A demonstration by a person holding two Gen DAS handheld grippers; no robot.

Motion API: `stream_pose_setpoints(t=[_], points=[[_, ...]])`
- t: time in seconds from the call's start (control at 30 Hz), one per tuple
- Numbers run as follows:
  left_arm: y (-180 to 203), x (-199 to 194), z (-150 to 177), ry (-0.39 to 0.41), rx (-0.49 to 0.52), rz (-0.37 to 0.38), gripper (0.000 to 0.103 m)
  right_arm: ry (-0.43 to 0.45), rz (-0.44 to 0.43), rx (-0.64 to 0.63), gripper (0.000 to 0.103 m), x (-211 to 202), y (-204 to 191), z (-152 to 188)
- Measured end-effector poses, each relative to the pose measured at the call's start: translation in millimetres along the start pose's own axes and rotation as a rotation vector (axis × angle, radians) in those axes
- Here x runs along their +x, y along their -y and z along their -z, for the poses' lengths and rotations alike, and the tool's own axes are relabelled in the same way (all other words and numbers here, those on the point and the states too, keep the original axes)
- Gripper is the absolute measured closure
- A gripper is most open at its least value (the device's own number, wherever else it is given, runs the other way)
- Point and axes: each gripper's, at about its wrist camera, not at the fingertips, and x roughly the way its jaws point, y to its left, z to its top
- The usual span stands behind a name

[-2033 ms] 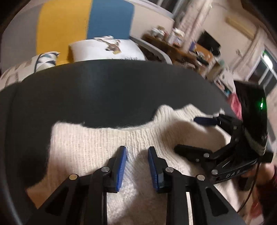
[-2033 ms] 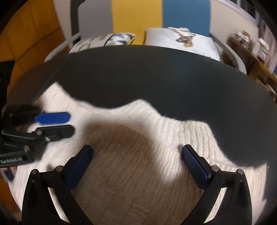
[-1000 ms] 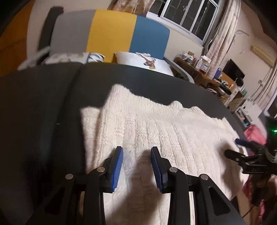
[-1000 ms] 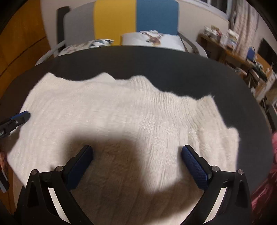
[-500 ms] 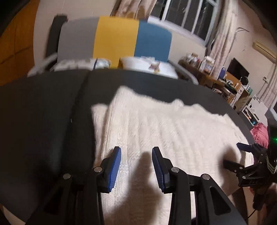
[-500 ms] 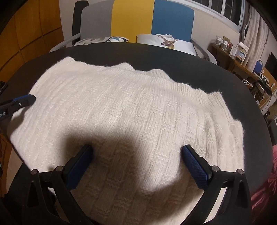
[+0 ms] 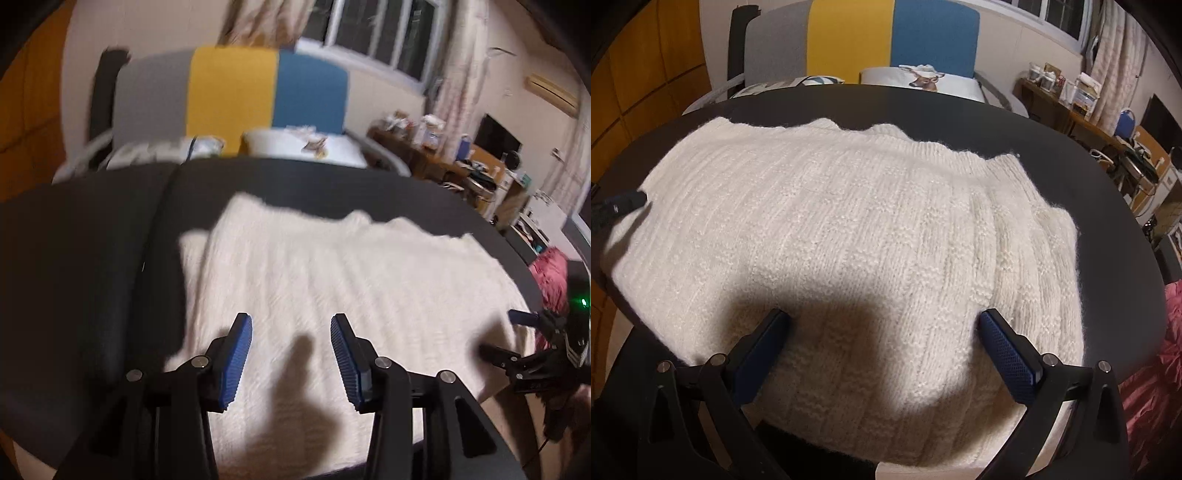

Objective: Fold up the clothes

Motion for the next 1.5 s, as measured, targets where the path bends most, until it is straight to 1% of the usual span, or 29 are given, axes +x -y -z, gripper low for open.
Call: stream_pose_setpoints(t=[0.03, 0.07, 0.13, 0.2, 0.23, 0.27, 0.33, 0.47, 0.5, 0.57, 0.6, 0.7, 0.83, 0.9, 0.97, 1.0, 1.07, 1.13, 1.17, 1.2, 1.27, 1.3, 1.37, 1.5], points=[[4.5, 4.5, 0.9, -0.016, 0.027, -0.008, 0.057, -0.001, 0.005, -0.007, 0.000, -2.6, 1.3, -0.4], [5.9, 13.1, 3.3, -0.054, 0.042, -0.024, 0.057, 0.008, 0.021, -0.009, 0.000, -5.5, 1.5, -0.4], [6.2, 29.9, 9.0, -0.106, 0.060, -0.053, 0.054, 0.039, 0.058, -0.004, 0.000, -12.9, 2.9, -0.3], [6.7, 27.8, 6.5, -0.116, 0.045, -0.059, 0.054, 0.034, 0.058, 0.019, 0.000, -7.1, 8.9, 3.2], [7.1, 24.8, 0.7, -0.106, 0.028, -0.049, 0.054, 0.028, 0.056, 0.031, 0.000, -2.8, 12.0, 5.3], [7.3, 20.6, -4.1, -0.080, 0.023, -0.040, 0.054, 0.022, 0.053, 0.043, 0.000, 1.5, 15.1, 7.4], [12.3, 11.5, -13.9, -0.015, 0.040, -0.035, 0.054, 0.015, 0.051, 0.055, 0.000, 6.6, 18.9, 9.8], [12.9, 30.7, -25.2, -0.065, 0.065, -0.097, 0.054, 0.008, 0.063, 0.020, 0.000, -0.2, 17.1, 3.2], [12.8, 36.0, -27.9, -0.080, 0.071, -0.113, 0.054, 0.018, 0.074, 0.013, 0.000, -3.3, 16.7, 1.1], [9.0, 47.4, -25.6, -0.109, 0.053, -0.118, 0.051, 0.055, 0.099, 0.001, 0.000, -10.2, 16.8, -2.5], [7.1, 49.8, -25.0, -0.107, 0.038, -0.116, 0.048, 0.069, 0.109, -0.007, 0.000, -13.4, 18.3, -3.6], [4.9, 52.3, -24.7, -0.089, 0.014, -0.112, 0.046, 0.085, 0.138, -0.034, 0.000, -16.2, 22.0, -8.2], [5.0, 51.6, -18.9, -0.080, 0.021, -0.123, 0.044, 0.061, 0.125, -0.031, 0.000, -2.4, 25.7, -9.4], [4.2, 47.5, -15.5, -0.083, 0.015, -0.119, 0.044, 0.026, 0.096, -0.009, 0.000, 7.5, 27.0, -5.3], [4.4, 44.6, -20.8, -0.088, 0.016, -0.113, 0.044, 0.024, 0.074, 0.015, 0.000, 12.1, 28.6, -3.2], [6.8, 40.6, -22.8, -0.073, 0.030, -0.110, 0.045, 0.020, 0.072, 0.015, 0.000, 12.1, 28.9, -3.0], [12.5, 29.7, -30.4, -0.007, 0.068, -0.103, 0.045, 0.012, 0.067, 0.014, 0.000, 12.1, 29.5, -2.7], [15.5, 24.2, -39.2, 0.034, 0.091, -0.090, 0.045, -0.001, 0.087, -0.009, 0.000, 10.0, 25.6, -4.6], [14.8, 26.3, -41.3, 0.027, 0.096, -0.091, 0.045, -0.004, 0.103, -0.028, 0.000, 7.6, 22.7, -5.5], [13.3, 32.0, -41.8, -0.001, 0.096, -0.096, 0.045, -0.005, 0.119, -0.042, 0.000, 4.6, 20.4, -6.5], [6.5, 52.8, -34.8, -0.107, 0.084, -0.109, 0.044, 0.000, 0.150, -0.068, 0.000, -2.0, 16.0, -9.2], [2.2, 55.8, -30.2, -0.106, 0.064, -0.100, 0.042, 0.006, 0.164, -0.082, 0.000, -6.0, 13.4, -10.9], [-3.3, 56.1, -24.0, -0.077, 0.031, -0.082, 0.041, 0.025, 0.174, -0.095, 0.000, -13.4, 9.6, -14.4], [0.4, 58.3, -20.3, -0.056, 0.038, -0.104, 0.039, 0.077, 0.141, -0.077, 0.000, -24.7, 4.4, -21.7]])
